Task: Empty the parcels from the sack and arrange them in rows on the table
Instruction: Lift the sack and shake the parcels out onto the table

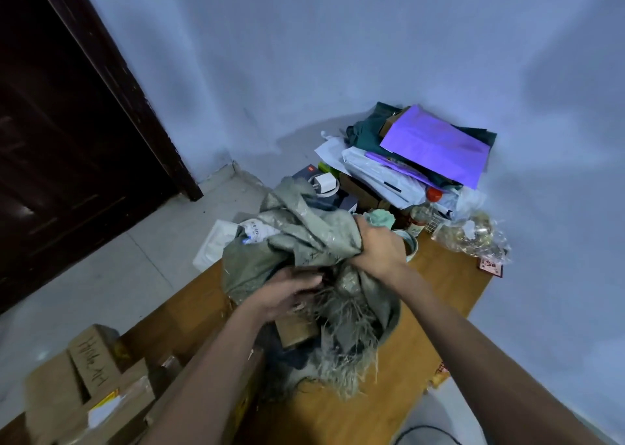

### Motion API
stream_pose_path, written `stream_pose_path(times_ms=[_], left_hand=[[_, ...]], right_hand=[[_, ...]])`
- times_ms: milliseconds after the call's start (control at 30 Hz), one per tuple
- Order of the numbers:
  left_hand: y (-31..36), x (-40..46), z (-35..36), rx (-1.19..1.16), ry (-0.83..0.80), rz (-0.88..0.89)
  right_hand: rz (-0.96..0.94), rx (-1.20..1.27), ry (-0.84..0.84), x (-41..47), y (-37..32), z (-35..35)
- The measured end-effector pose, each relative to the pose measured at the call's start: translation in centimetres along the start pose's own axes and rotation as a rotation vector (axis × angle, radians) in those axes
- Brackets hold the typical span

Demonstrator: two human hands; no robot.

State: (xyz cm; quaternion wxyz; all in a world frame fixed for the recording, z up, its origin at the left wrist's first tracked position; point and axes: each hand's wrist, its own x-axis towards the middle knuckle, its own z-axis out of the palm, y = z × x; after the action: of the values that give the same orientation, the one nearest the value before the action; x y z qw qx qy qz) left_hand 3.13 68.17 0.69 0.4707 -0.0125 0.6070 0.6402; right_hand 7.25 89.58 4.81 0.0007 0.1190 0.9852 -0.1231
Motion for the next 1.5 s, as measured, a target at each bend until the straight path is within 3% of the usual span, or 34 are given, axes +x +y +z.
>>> stream_pose_path(times_ms=[67,167,233,267,333,433,500,567,633,767,867,1100,1200,1367,1500], left_hand=[[-1.9,0.1,-1.0,0.2,0.148,-0.044],[-5.9,1.0,-2.3,0.689,0.55,-0.087],[-8.1,1.2,-2.3,0.822,0.671,-0.107],[-8.8,1.4,-1.9,0.835,0.695,-0.153],[-9.4,1.7,-1.1,0.803,0.656,-0.241],[-10.4,2.6,-0.8,0.836,0.665,-0.233],[-10.9,3.2,-1.1,0.816,0.683,-0.179],[-11.4,3.6,-1.3,0.817,0.67,-0.21],[-11.6,3.8,-1.6,0.79,0.596,-0.233],[-11.3,2.8,-1.2,0.689,0.595,-0.226],[-10.8,1.6,-0.1,0.613,0.583,-0.203],[-7.8,-3.6,2.9,0.471,0.623,-0.118],[-7.4,-7.3,3.6,0.496,0.622,-0.091],[-7.1,-14.2,3.7,0.45,0.667,0.026],[-6.3,-18.8,2.2,0.47,0.802,0.097]], right_hand=[[0.02,-0.115,-0.022,1.3,0.7,-0.6],[-0.002,-0.272,-0.212,2.6,0.3,-0.3],[0.064,-0.39,-0.354,2.2,-0.9,1.1],[0.109,-0.448,-0.323,1.6,-1.5,1.6],[0.119,-0.424,-0.069,-0.4,-3.2,1.8],[-0.224,-0.134,0.272,-4.9,-7.0,4.6],[-0.37,-0.059,0.152,-8.1,-9.0,7.9],[-0.213,0.011,-0.146,-9.5,-9.3,10.3],[-0.003,0.031,-0.336,-9.4,-8.1,11.7],[0.14,0.009,-0.415,-8.9,-5.7,12.5],[0.134,0.116,-0.532,-8.5,-5.0,12.3],[0.245,0.489,-0.424,-11.1,-5.4,11.7],[0.25,0.409,-0.382,-12.5,-5.8,11.1],[0.214,0.328,-0.011,-13.2,-6.1,11.7],[0.113,0.248,0.029,-11.7,-6.9,12.8]])
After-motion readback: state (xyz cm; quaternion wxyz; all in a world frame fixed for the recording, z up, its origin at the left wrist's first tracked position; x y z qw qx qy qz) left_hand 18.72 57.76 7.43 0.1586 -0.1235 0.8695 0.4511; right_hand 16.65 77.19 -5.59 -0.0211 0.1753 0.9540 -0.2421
